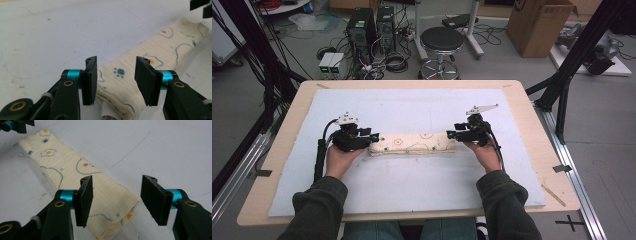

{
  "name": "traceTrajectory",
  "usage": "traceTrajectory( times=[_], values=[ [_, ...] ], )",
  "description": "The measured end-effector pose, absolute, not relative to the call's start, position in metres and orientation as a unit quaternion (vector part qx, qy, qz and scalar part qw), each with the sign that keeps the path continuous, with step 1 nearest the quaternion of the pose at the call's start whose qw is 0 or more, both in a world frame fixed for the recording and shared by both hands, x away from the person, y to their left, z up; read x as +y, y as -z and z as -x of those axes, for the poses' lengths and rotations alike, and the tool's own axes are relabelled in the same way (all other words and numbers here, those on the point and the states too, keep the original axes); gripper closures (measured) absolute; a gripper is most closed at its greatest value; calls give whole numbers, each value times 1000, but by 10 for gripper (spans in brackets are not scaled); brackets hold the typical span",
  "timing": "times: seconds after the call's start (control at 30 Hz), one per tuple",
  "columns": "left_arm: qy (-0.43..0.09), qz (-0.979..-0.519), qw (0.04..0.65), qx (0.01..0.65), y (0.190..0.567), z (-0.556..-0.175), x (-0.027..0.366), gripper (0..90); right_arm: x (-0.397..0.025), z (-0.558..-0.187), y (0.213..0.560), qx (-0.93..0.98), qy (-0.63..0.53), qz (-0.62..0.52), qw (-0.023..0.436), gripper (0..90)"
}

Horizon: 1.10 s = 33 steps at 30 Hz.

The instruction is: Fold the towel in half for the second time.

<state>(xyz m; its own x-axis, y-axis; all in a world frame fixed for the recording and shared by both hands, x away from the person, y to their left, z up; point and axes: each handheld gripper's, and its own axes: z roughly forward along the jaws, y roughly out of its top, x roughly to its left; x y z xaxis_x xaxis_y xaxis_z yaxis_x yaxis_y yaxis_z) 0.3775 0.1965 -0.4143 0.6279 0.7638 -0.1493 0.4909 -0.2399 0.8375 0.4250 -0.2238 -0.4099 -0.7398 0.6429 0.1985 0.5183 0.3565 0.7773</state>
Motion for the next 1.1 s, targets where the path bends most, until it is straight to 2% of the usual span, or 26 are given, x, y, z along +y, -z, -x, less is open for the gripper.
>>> traceTrajectory(
  times=[0.37, 0.7, 1.1],
  values=[
    [-128, -804, 432, 388, 430, -373, 189, 565, -218, -422, 426, 838, -410, -356, 58, 449],
    [-126, -796, 445, 389, 425, -370, 191, 503, -221, -420, 421, 830, -421, -361, 62, 389],
    [-127, -794, 452, 386, 419, -365, 190, 473, -224, -415, 415, 819, -437, -367, 66, 340]
  ],
)
